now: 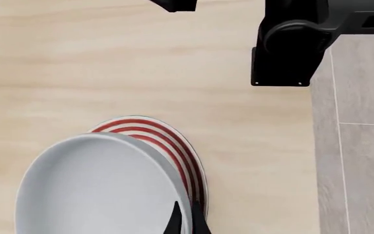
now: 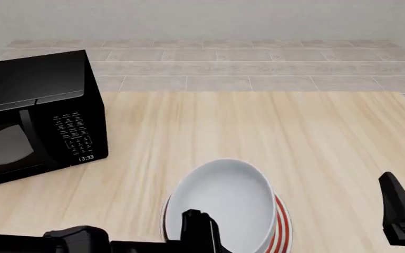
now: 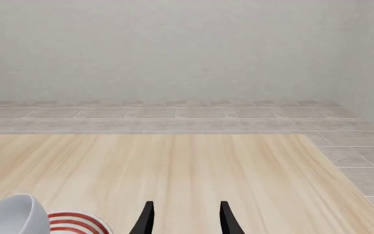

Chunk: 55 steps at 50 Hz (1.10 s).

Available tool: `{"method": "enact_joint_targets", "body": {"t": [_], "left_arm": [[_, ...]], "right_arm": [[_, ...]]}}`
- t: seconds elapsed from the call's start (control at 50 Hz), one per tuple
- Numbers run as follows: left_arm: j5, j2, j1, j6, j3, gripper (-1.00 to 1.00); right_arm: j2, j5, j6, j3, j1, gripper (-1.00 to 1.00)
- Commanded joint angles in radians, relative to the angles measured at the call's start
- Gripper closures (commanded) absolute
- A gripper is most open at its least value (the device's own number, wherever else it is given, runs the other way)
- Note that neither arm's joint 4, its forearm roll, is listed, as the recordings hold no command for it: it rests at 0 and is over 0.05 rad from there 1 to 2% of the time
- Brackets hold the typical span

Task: Pick up the white bowl and put it on the plate.

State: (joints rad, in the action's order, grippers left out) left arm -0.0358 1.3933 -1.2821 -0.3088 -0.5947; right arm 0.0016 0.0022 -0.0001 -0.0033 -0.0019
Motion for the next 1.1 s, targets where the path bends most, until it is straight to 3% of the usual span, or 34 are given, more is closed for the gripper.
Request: {"method": "enact_joint_targets", "body": {"t": [0.02, 1.04, 1.06, 1.1], "left_arm": [[-0.027, 0.017, 0.001, -0.001, -0.001, 1.00], [-0.060, 0.067, -0.005, 0.020, 0.002, 1.00], [-0.058, 0.067, -0.005, 0.020, 0.000, -1.00], [-0.060, 0.069, -0.005, 0.019, 0.000, -1.00]], "right_arm": [[0.001, 0.000, 0.000, 0.000, 0.001, -1.00], [0.001, -0.001, 0.000, 0.000, 0.002, -1.00], [0.001, -0.001, 0.000, 0.000, 0.002, -1.00], [0.001, 0.000, 0.000, 0.000, 0.001, -1.00]]}}
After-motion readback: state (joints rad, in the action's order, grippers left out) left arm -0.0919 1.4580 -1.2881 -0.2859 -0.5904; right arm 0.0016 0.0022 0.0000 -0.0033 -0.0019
